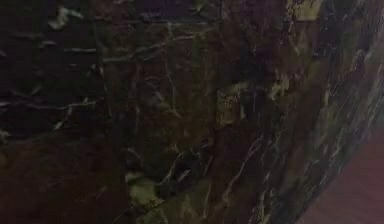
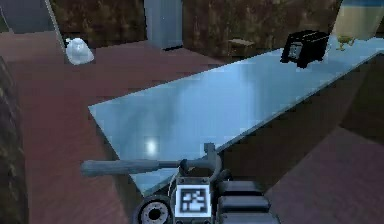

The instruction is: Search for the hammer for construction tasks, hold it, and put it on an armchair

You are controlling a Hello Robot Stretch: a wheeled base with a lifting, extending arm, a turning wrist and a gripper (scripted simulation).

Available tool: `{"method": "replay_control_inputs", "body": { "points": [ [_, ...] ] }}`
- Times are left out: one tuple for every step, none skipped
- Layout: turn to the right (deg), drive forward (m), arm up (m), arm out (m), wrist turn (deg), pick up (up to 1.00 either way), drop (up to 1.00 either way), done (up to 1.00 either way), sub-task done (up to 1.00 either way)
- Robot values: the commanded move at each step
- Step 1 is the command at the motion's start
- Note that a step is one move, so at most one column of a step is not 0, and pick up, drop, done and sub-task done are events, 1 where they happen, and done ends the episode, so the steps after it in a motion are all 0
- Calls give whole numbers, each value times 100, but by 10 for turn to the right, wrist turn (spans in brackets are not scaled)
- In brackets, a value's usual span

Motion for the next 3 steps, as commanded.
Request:
{"method": "replay_control_inputs", "body": {
  "points": [
    [420,0,0,0,0,0,0,0,0],
    [0,30,0,0,0,0,0,0,0],
    [90,0,0,0,0,0,0,0,0]
  ]
}}
